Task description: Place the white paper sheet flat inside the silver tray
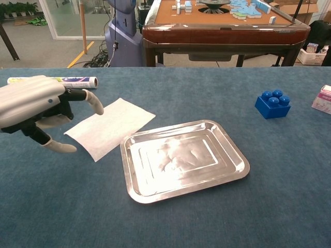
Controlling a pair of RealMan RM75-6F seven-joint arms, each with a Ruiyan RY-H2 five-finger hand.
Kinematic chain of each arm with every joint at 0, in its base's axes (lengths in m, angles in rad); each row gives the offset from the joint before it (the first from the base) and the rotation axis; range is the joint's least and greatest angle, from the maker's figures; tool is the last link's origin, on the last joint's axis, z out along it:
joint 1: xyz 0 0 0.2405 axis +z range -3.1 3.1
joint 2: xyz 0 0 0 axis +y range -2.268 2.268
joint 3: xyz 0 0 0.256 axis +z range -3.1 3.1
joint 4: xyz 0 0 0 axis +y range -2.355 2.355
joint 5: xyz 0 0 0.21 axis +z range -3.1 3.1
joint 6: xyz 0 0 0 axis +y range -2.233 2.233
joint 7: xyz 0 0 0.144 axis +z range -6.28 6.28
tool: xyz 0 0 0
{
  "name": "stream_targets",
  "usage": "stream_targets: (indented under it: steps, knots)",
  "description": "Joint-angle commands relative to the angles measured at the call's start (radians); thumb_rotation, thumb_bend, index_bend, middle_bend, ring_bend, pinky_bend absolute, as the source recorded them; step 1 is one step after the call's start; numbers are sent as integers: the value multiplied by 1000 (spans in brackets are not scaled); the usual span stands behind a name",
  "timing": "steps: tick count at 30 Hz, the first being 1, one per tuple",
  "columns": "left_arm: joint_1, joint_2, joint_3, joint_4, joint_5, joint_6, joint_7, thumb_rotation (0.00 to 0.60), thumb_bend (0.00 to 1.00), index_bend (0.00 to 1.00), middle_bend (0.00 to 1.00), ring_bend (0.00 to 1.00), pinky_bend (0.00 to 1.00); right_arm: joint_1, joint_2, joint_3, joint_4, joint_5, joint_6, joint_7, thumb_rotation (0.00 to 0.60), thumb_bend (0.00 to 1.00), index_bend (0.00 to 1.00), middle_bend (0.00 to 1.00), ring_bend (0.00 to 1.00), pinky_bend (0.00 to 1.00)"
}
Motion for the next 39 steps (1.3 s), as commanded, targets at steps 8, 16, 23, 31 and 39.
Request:
stream_targets:
  steps: [8, 16, 23, 31, 39]
  knots:
    - [-39, -69, -2, 78, -36, -27, 32, 600, 88, 348, 1000, 996, 1000, -1, 3, 1, 0, 1, 1, 7, 600, 0, 222, 212, 128, 295]
    - [-57, -107, 2, 130, -76, -62, 56, 600, 89, 357, 1000, 995, 1000, -1, 4, 1, -1, 1, 1, 9, 600, 0, 222, 212, 128, 295]
    - [-70, -136, 11, 202, -89, -68, 55, 600, 89, 360, 1000, 993, 1000, 0, 4, 1, -1, 1, -2, 8, 600, 0, 222, 212, 128, 295]
    - [-75, -169, 25, 281, -94, -50, 15, 600, 88, 367, 1000, 993, 1000, 1, 3, 0, -2, 2, -7, 2, 600, 0, 222, 213, 128, 295]
    - [-76, -187, 39, 333, -105, -49, 5, 600, 89, 376, 1000, 993, 1000, 1, 3, 0, -3, 3, -7, 1, 600, 0, 221, 214, 127, 294]
